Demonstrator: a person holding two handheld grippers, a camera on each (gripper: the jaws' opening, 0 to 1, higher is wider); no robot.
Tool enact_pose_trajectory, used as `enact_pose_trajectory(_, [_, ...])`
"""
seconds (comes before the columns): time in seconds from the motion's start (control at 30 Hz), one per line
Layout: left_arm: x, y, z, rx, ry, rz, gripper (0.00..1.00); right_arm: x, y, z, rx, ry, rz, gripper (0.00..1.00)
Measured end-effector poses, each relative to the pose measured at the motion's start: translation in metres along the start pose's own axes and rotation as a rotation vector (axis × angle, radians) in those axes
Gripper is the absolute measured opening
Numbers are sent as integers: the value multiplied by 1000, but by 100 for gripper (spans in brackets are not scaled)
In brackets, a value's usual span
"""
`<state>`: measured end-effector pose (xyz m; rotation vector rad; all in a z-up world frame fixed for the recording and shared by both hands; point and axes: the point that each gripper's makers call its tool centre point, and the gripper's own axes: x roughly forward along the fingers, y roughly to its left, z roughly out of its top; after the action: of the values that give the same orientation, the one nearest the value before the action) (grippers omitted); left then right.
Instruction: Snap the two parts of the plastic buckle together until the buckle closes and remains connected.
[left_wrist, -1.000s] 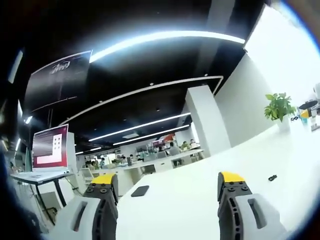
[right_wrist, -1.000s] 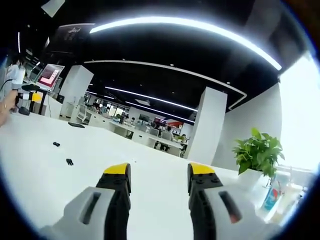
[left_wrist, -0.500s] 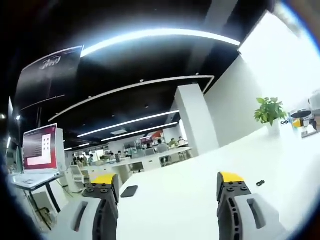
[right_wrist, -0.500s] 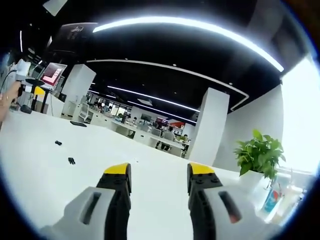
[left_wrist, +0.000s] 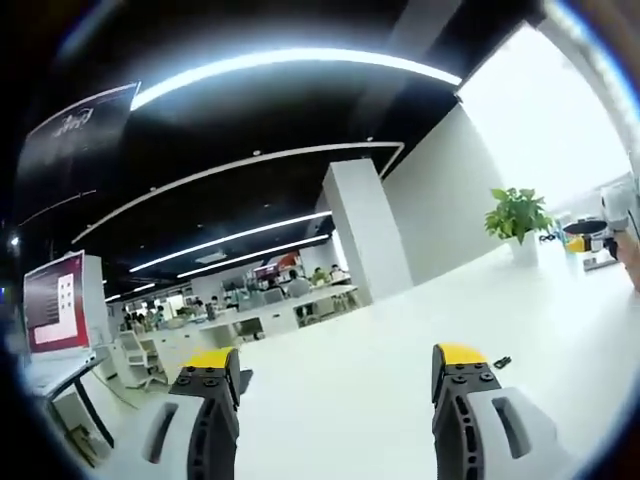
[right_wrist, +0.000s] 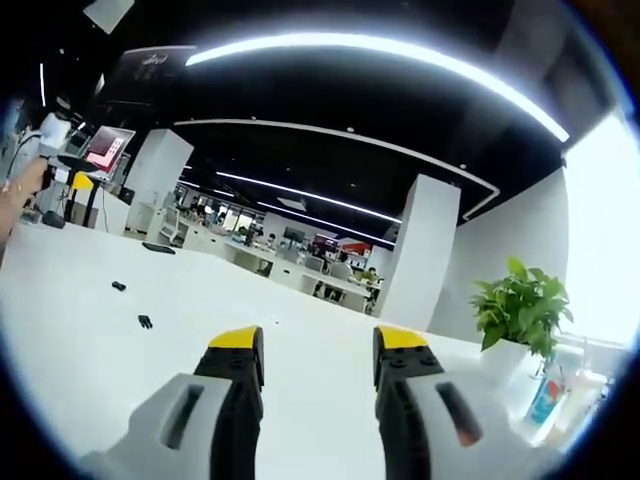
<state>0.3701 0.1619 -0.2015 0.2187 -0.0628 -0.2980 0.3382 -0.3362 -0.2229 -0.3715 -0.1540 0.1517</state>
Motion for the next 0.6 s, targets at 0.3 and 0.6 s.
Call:
enact_pose_trajectory(0.3, [21,-11,-4,49,94,-86,80,4,2,-1,0,3,7,44])
enact_pose_trajectory(0.6, [40,-26,-11,90,182,-185,78,6,4,-3,-10,13,13,44])
